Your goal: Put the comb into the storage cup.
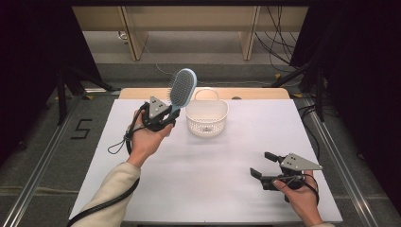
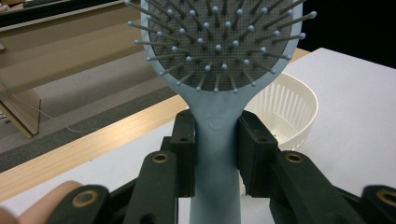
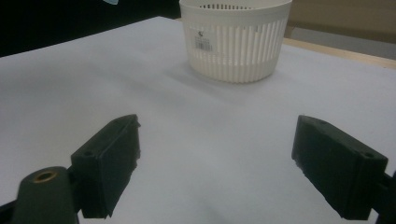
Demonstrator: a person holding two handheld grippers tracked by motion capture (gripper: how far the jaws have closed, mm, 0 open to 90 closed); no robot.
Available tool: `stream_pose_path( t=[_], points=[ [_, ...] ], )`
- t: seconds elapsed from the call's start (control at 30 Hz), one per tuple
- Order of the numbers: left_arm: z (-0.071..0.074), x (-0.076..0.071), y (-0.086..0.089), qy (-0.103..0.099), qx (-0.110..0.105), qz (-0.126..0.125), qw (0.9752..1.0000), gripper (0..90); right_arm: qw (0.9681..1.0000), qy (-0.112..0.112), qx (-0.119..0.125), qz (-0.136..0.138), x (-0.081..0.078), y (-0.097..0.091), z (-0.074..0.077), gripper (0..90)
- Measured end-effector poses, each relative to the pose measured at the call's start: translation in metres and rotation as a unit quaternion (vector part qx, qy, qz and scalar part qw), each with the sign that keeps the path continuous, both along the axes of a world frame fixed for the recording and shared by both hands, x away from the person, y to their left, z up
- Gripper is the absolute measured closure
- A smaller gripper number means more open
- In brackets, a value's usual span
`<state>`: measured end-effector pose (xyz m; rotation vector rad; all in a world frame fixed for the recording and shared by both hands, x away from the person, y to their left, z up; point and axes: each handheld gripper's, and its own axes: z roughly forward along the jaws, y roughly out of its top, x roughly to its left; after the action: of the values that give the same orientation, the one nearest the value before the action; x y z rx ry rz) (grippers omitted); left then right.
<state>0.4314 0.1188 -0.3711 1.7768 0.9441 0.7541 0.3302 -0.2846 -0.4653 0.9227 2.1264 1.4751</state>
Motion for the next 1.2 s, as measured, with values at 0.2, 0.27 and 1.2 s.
stream_pose_path(
  t=[0.2, 0.27, 1.2],
  points=[
    [0.002, 0.002, 0.0, 0.001, -0.006, -0.001, 1.0, 70.0, 1.0, -0.002, 0.0, 0.0, 0.0, 0.0, 0.0, 15.9],
    [0.001, 0.002, 0.0, 0.001, -0.007, 0.0, 1.0, 69.9, 1.0, -0.001, 0.001, 0.0, 0.0, 0.0, 0.0, 15.9],
    [0.009, 0.011, -0.007, -0.003, -0.004, -0.002, 1.0, 70.0, 1.0, 0.001, 0.002, -0.001, 0.0, 0.0, 0.0, 15.8]
  ],
)
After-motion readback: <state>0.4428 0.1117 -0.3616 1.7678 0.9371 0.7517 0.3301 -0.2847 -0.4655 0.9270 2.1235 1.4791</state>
